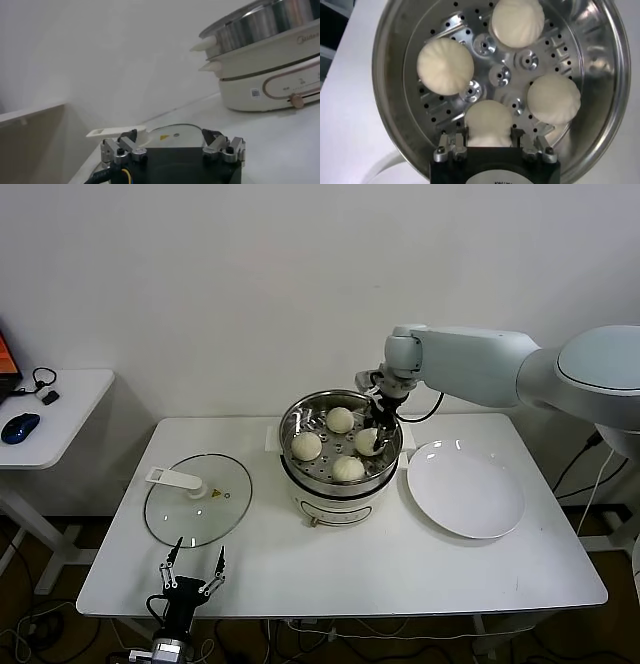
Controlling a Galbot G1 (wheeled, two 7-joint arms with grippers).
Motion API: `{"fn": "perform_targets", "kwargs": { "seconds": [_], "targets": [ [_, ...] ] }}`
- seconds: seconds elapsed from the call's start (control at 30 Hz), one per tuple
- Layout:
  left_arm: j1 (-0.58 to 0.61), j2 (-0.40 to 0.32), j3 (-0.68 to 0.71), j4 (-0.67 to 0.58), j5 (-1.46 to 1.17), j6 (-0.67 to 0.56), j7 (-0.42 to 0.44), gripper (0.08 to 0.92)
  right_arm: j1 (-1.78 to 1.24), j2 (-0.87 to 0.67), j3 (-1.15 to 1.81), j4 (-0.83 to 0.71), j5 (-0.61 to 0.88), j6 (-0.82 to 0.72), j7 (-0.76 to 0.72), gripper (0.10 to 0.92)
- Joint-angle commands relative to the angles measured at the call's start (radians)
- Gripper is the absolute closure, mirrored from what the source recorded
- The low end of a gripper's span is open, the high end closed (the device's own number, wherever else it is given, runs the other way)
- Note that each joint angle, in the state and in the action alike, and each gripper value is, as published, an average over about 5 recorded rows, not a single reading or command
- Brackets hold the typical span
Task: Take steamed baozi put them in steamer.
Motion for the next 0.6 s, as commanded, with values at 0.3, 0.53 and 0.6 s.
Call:
{"fn": "perform_targets", "kwargs": {
  "seconds": [0.3,0.53,0.6],
  "targets": [
    [0.004,0.004,0.002,0.001,0.002,-0.001,0.001,0.177,0.054,-0.057,0.013,0.03,0.169,0.004,0.043,0.257],
    [0.01,0.005,0.004,-0.01,0.004,-0.002,0.001,0.177,0.199,-0.164,-0.046,0.105,0.23,0.004,0.053,0.203],
    [0.011,0.006,0.004,-0.012,0.003,-0.002,0.0,0.177,0.223,-0.209,-0.043,0.149,0.25,-0.003,0.106,0.203]
  ]
}}
